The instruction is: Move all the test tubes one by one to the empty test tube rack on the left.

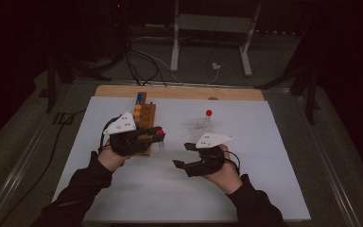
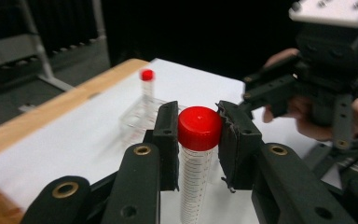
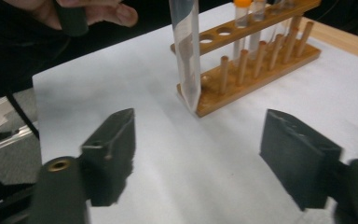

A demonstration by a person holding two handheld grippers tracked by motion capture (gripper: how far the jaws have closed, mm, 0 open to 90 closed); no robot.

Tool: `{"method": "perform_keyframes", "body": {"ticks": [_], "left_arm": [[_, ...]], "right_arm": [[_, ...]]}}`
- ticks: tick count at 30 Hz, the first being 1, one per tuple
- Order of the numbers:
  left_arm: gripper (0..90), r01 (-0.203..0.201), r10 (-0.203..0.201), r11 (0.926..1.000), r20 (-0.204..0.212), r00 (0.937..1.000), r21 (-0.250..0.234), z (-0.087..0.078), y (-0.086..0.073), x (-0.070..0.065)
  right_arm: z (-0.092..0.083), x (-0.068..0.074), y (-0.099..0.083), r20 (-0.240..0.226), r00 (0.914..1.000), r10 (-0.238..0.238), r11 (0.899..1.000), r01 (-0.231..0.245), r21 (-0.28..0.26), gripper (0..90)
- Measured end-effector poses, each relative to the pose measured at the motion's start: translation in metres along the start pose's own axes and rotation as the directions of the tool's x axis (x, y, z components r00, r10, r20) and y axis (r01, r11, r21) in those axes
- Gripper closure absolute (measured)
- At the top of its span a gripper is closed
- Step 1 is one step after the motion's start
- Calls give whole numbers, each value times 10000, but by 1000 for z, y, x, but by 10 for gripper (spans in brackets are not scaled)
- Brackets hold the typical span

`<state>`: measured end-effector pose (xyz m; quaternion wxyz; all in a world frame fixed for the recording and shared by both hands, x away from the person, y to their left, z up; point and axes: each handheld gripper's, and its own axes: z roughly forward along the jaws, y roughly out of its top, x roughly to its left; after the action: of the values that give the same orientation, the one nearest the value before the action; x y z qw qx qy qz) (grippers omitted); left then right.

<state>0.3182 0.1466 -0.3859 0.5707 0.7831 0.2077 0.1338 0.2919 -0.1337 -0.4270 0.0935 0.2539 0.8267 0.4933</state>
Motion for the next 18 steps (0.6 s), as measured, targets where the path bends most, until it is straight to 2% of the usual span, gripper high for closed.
{"method": "perform_keyframes", "body": {"ticks": [4,9,12,18], "left_arm": [[717,59,-66,9998,-373,9993,-181,-10,6,8],[717,159,-188,9993,-884,9959,-341,-21,12,20],[717,193,-241,9990,-1194,9926,-409,-26,14,28],[717,267,-363,9980,-1769,9836,-566,-34,14,43]], "right_arm": [[-3,-1,2,112,9999,58,9999,-56,-123,135],[-6,-3,2,-189,9997,157,9995,-162,-276,36],[-8,-4,2,-249,9994,254,9988,-264,-415,0],[-12,-6,3,-184,9993,332,9976,-343,-609,0]]}}
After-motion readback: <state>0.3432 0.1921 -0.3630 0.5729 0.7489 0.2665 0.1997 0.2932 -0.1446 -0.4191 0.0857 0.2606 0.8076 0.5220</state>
